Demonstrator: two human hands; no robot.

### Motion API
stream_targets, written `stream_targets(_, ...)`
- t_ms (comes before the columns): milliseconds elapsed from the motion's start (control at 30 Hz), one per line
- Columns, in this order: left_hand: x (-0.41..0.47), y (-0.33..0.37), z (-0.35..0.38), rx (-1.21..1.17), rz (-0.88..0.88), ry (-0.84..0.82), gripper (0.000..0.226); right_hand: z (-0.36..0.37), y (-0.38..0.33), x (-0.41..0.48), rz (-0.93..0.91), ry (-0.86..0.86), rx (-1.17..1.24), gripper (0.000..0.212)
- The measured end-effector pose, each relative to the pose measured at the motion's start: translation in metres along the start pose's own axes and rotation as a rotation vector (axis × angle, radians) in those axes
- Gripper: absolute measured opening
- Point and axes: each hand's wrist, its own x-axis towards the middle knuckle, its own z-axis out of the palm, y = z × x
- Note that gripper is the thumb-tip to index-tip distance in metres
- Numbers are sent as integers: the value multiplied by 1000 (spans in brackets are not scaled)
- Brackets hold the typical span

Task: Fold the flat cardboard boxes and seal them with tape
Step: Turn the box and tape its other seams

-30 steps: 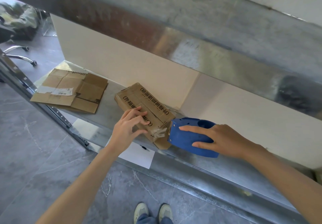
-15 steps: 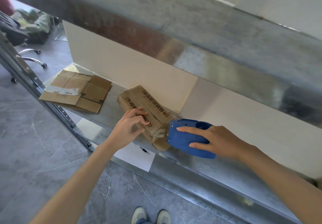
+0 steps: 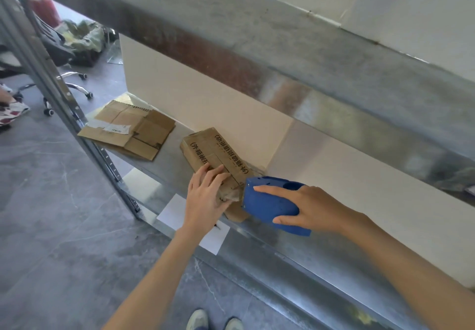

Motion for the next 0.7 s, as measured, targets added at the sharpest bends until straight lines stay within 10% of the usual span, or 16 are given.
stream_targets(700,-19,-59,-37,-514,-70,-243,50,-3,-10,25,-197,-86,104,65)
